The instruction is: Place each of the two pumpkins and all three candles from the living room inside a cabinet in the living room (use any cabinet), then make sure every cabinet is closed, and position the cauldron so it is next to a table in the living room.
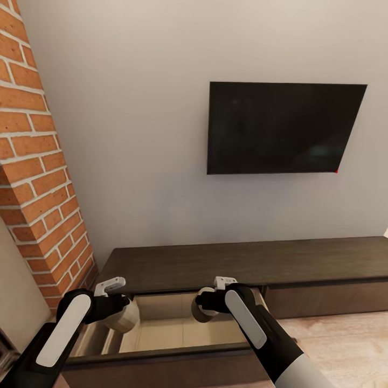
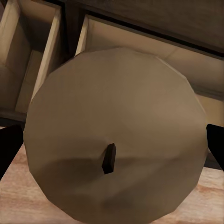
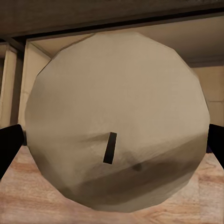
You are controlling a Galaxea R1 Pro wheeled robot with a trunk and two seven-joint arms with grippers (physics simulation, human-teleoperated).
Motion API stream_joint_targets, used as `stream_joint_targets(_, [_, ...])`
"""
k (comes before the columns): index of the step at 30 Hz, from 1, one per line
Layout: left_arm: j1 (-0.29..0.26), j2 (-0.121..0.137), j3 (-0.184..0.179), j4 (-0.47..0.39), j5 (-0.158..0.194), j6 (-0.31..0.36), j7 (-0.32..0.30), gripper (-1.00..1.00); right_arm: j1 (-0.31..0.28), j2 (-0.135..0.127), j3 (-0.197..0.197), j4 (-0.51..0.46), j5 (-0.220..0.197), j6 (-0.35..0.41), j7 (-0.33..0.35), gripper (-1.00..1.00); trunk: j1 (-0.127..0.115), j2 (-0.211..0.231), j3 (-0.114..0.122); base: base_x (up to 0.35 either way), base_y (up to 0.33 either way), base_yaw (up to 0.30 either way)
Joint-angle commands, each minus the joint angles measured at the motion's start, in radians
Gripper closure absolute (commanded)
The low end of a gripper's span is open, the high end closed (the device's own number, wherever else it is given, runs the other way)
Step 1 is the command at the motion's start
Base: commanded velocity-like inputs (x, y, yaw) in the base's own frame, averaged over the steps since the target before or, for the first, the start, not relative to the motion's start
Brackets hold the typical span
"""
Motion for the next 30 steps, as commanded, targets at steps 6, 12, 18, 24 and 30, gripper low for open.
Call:
stream_joint_targets(6, [-0.001, 0.001, 0.0, -0.001, 0.009, 0.001, 0.011, 1.0, -0.001, 0.0, 0.001, -0.001, -0.01, 0.0, -0.011, 1.0, 0.0, -0.001, -0.001, 0.008, 0.017, -0.007])
stream_joint_targets(12, [-0.001, 0.001, 0.001, -0.001, 0.009, 0.001, 0.011, 1.0, -0.001, 0.0, 0.0, -0.001, -0.01, 0.0, -0.011, 1.0, 0.0, -0.001, 0.004, 0.001, 0.117, -0.135])
stream_joint_targets(18, [-0.001, 0.001, 0.004, 0.0, 0.009, 0.001, 0.011, 1.0, -0.001, 0.0, 0.0, -0.001, -0.01, 0.002, -0.01, 1.0, 0.0, -0.001, 0.006, 0.0, 0.107, -0.036])
stream_joint_targets(24, [-0.001, 0.001, 0.005, -0.001, 0.009, 0.001, 0.011, 1.0, -0.001, 0.0, 0.0, -0.001, -0.01, 0.001, -0.01, 1.0, 0.0, -0.001, 0.006, 0.012, 0.023, -0.002])
stream_joint_targets(30, [-0.001, 0.001, 0.0, 0.001, 0.009, 0.001, 0.011, 1.0, -0.001, 0.0, 0.0, -0.001, -0.01, 0.002, -0.01, 1.0, 0.0, -0.001, 0.006, 0.067, 0.022, 0.009])
